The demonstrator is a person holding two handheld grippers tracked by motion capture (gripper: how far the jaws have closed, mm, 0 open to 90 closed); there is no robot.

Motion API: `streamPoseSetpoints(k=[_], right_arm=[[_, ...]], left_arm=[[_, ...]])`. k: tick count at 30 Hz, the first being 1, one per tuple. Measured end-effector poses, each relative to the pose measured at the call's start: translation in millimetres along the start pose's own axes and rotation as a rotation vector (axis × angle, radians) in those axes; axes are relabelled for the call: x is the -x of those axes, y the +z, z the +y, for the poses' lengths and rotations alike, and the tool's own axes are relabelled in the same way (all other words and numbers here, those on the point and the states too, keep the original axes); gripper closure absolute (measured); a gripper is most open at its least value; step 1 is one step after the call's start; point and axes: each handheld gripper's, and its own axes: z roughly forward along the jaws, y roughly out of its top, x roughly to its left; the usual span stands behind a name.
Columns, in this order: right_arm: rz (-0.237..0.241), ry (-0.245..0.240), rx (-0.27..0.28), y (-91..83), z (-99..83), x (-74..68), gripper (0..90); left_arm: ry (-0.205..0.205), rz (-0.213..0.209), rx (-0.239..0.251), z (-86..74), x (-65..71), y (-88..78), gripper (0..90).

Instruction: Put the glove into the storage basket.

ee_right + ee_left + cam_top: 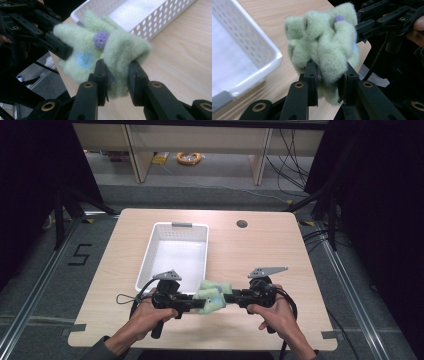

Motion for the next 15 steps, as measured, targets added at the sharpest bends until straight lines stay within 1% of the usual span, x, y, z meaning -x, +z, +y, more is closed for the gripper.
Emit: streamPoseSetpoints(k=[1,2,3,6,7,8,9,11,13,14,15], right_arm=[[0.001,0.002,0.004,0.9,4.1,-1.0,72.4],[-0.014,-0.007,-0.004,0.6,8.6,-1.5,72.4],[-0.011,-0.013,0.000,1.6,12.8,-1.6,72.4],[-0.032,-0.018,-0.006,3.6,25.0,-3.9,72.4],[-0.028,-0.013,-0.012,4.9,28.9,-4.5,72.4],[-0.037,-0.024,-0.003,6.9,32.6,-4.1,72.4],[-0.029,-0.019,-0.008,8.0,36.5,-4.1,72.5],[-0.034,-0.016,-0.013,11.0,44.6,-3.5,72.5],[-0.034,-0.017,-0.023,14.6,52.6,-2.7,72.5],[-0.039,-0.032,-0.021,17.3,56.6,-1.2,72.5],[-0.046,-0.019,-0.030,19.5,60.3,-2.9,72.5]], left_arm=[[0.000,0.005,0.002,2.4,-1.1,-2.3,71.4],[0.003,0.016,0.004,4.9,-1.9,-4.5,71.3],[0.001,0.022,0.005,7.7,-3.3,-6.7,71.3],[-0.004,0.030,0.006,13.4,-8.2,-11.4,71.2],[-0.007,0.026,0.006,15.5,-10.7,-12.7,71.2],[-0.007,0.038,0.006,17.2,-12.5,-14.3,71.3],[-0.012,0.047,0.006,18.9,-14.4,-15.4,71.2],[-0.019,0.043,0.002,22.5,-20.2,-18.1,71.2],[-0.028,0.054,0.005,25.7,-24.6,-20.7,71.2],[-0.029,0.052,0.005,27.5,-27.3,-21.9,71.2],[-0.030,0.067,0.008,29.0,-29.2,-23.4,71.2]])
